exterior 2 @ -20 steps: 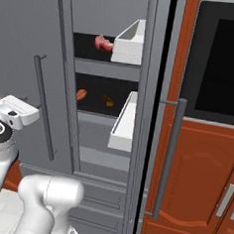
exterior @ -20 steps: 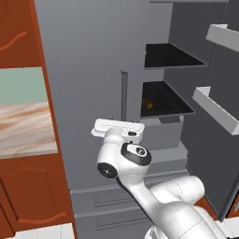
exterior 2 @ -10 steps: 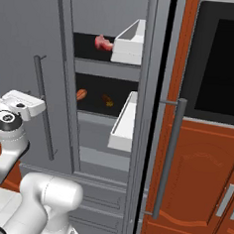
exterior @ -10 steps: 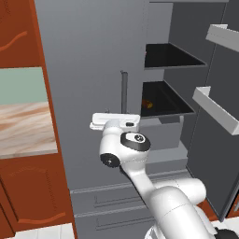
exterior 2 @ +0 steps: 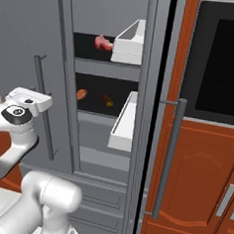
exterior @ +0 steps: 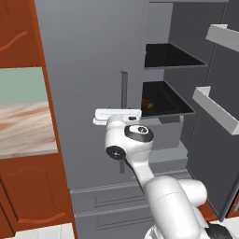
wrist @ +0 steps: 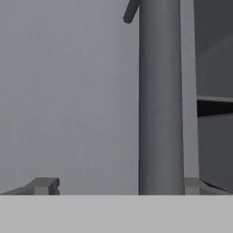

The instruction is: Gather the sweet potatos from the fridge and place them on a tray on the dining counter. Then gather the steaks from the fridge and place them on the other tray.

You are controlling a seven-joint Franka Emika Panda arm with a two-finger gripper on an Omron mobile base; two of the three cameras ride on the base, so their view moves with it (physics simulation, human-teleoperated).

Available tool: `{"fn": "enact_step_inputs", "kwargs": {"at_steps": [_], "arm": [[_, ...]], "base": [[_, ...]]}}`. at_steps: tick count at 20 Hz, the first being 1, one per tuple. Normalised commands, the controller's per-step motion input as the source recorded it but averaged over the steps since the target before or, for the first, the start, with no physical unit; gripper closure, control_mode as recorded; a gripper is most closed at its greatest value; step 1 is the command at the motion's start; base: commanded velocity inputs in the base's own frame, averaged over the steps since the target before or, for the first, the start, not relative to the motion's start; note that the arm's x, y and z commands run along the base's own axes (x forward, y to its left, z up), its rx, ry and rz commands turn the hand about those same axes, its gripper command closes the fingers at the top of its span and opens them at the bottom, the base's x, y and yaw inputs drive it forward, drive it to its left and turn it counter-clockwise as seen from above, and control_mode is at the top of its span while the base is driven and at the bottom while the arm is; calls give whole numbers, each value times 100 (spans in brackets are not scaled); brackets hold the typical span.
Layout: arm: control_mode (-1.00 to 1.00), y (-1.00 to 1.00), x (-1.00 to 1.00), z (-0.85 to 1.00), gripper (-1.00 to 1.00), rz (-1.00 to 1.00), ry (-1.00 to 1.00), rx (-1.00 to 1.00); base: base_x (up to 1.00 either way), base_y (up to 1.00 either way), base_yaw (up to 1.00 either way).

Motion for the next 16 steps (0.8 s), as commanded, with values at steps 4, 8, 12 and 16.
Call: {"fn": "enact_step_inputs", "kwargs": {"at_steps": [4,8,12,16], "arm": [[-100,-9,36,0,-100,10,0,0],[-100,-3,25,0,-100,9,0,0],[-100,0,0,0,-100,0,0,0],[-100,0,0,0,100,0,0,0]], "base": [[0,0,0],[0,0,0],[0,0,0],[0,0,0]]}}
